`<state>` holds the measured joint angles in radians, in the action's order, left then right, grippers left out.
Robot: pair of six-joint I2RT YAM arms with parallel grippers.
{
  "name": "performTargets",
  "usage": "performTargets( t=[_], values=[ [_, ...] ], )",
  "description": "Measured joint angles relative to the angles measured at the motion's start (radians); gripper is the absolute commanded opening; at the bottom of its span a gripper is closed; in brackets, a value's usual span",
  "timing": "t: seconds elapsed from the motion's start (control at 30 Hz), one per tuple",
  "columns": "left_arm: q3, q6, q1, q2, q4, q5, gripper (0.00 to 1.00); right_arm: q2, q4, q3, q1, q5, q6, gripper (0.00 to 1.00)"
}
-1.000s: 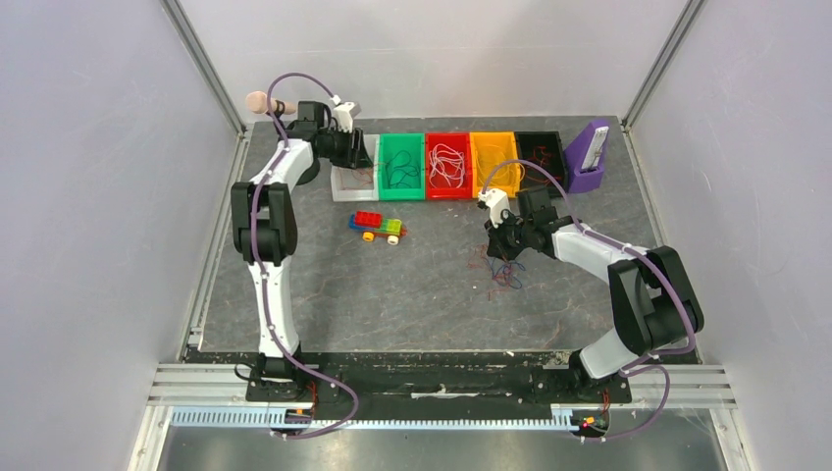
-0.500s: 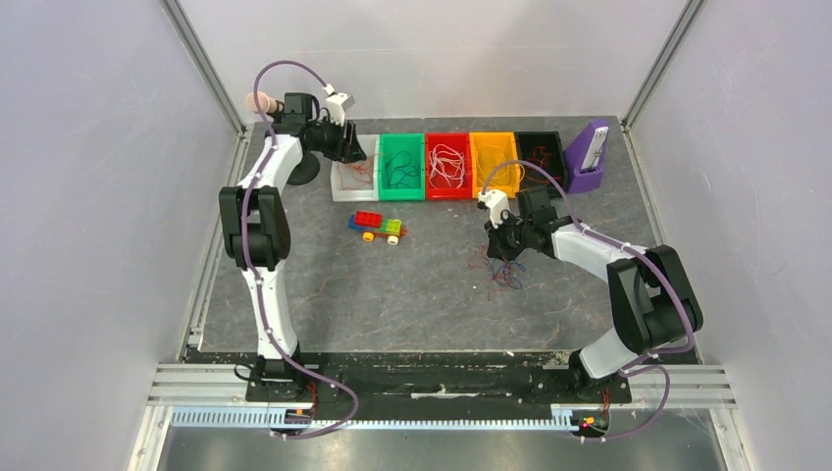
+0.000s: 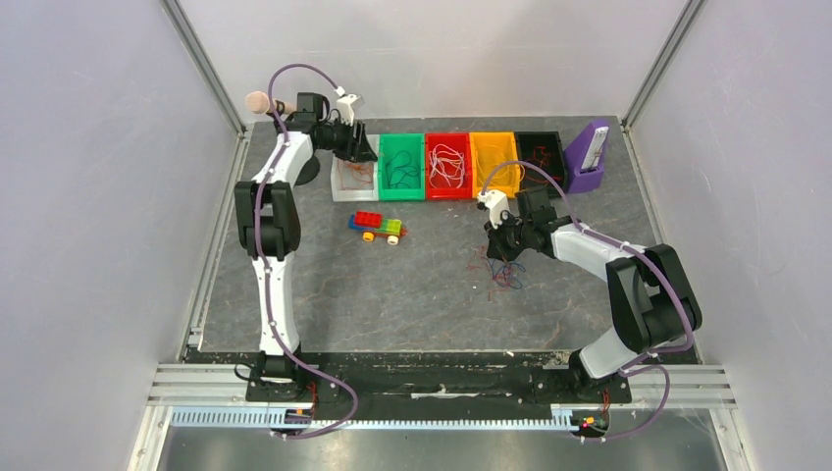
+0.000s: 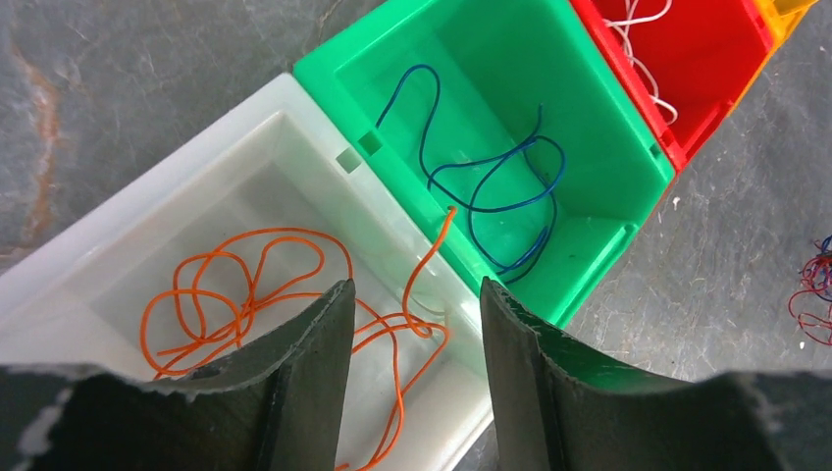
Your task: Untangle the cables
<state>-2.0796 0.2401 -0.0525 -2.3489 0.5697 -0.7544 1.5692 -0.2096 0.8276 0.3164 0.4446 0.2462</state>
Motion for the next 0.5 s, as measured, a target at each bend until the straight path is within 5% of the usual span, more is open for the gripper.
performTargets(
  t=[0.1,0.3,0.5],
  values=[
    [0.0,-0.025,-0.003,-0.024,-0.002,0.013,0.42,0.001,0.0,0.0,0.0,0.0,0.0,0.0],
    [-0.007,-0.065,-0.01,-0.029,-0.013,-0.016,0.02,0.001,-0.002,0.0,0.0,0.0,0.0,0.0],
    [-0.006,-0.084,-0.01,-0.027,-0.034,-0.013,0.02,0.001,-0.002,0.0,-0.001,0.0,0.0,0.0]
  ],
)
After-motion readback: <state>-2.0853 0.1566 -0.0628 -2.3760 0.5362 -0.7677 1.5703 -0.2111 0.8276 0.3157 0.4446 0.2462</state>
